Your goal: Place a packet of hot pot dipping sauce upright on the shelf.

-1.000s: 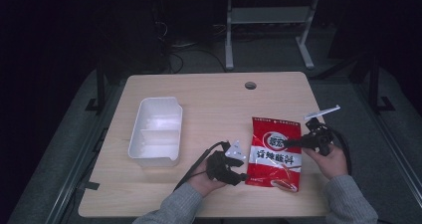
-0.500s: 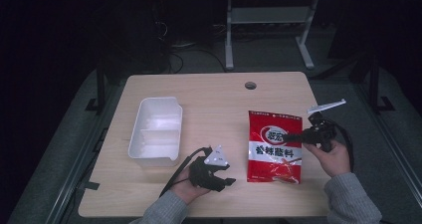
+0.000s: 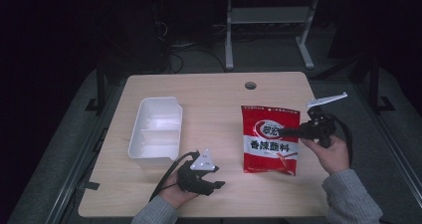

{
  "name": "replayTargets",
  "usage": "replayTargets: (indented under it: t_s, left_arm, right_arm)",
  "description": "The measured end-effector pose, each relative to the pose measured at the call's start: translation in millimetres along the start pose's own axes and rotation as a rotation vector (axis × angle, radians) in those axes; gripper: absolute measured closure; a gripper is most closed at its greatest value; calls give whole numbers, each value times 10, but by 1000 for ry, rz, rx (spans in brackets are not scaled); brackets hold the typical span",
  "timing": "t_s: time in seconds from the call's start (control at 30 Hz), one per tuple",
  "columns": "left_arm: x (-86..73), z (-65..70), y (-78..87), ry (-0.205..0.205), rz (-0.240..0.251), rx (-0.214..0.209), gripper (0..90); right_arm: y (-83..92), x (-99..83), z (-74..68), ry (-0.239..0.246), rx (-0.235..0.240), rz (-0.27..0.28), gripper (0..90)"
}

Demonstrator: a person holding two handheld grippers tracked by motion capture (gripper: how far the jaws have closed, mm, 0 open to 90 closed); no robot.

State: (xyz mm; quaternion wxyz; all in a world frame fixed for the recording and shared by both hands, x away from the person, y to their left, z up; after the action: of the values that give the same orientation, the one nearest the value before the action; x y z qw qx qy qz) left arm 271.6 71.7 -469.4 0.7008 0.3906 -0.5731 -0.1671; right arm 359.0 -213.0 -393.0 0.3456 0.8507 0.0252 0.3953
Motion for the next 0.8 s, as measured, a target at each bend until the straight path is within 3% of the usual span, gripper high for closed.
replayTargets:
  t_s: [0.27,0.5,0.8]
  left_arm:
    - [-108,2,56,-3,-7,10,455]
    - [-192,-14,132,7,-5,19,453]
    - [-273,-26,192,14,-1,31,451]
  right_arm:
    - [-29,195,-230,26,35,13,897]
    - [-97,274,-284,15,54,23,896]
    - [-206,417,-393,-10,92,74,897]
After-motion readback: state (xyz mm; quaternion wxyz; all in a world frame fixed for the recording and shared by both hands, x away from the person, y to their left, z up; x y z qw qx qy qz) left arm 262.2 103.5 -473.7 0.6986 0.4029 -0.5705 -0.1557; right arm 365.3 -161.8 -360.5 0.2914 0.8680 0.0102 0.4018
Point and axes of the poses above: each handheld gripper's, and its own axes: y roughly backward along the jaws, x roughly out of its top, z roughly to its right, the point moved 6 cm from there along -y, roughly forward along the jaws, and after that the axes turned 3 degrees about -z, right-handed, at the moved point
